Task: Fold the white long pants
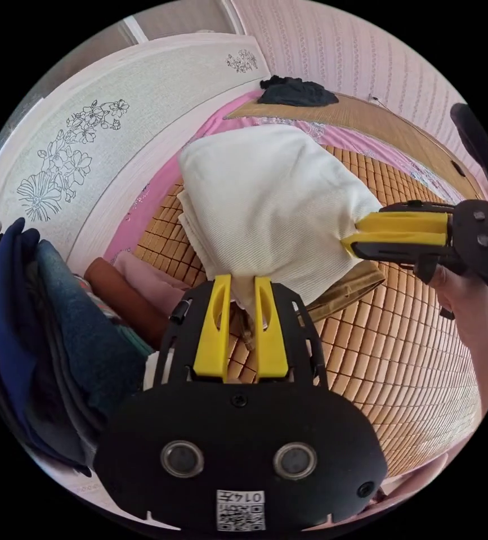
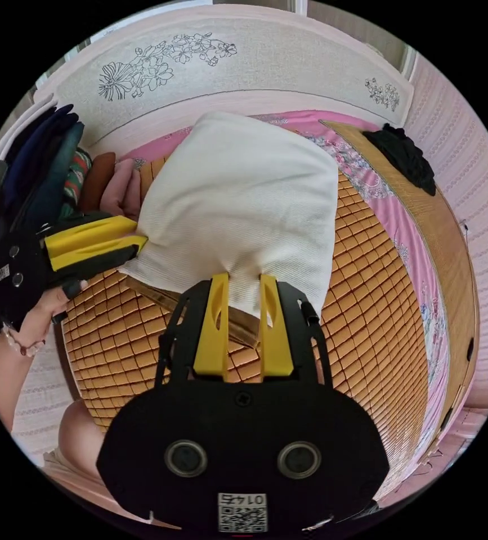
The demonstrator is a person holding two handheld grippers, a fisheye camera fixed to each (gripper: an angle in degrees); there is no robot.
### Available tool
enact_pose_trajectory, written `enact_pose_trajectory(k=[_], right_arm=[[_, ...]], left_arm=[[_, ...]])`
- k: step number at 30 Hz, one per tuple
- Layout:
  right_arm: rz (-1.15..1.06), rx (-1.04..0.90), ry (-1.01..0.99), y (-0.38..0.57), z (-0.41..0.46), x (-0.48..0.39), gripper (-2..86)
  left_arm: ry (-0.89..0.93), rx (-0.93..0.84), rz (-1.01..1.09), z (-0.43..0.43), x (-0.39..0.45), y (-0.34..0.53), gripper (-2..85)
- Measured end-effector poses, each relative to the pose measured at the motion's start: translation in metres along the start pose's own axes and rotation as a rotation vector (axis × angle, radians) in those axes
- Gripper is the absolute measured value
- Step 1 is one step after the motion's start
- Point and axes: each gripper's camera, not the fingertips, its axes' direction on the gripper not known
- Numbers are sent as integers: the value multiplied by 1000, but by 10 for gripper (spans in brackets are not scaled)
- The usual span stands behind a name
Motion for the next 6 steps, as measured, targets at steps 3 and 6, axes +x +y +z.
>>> enact_pose_trajectory(k=[3,6], right_arm=[[-3,103,-99,37,-22,0,22],[33,231,-277,135,-47,-5,49]], left_arm=[[50,113,-18,-39,-7,36,62],[210,268,38,-87,9,109,48]])
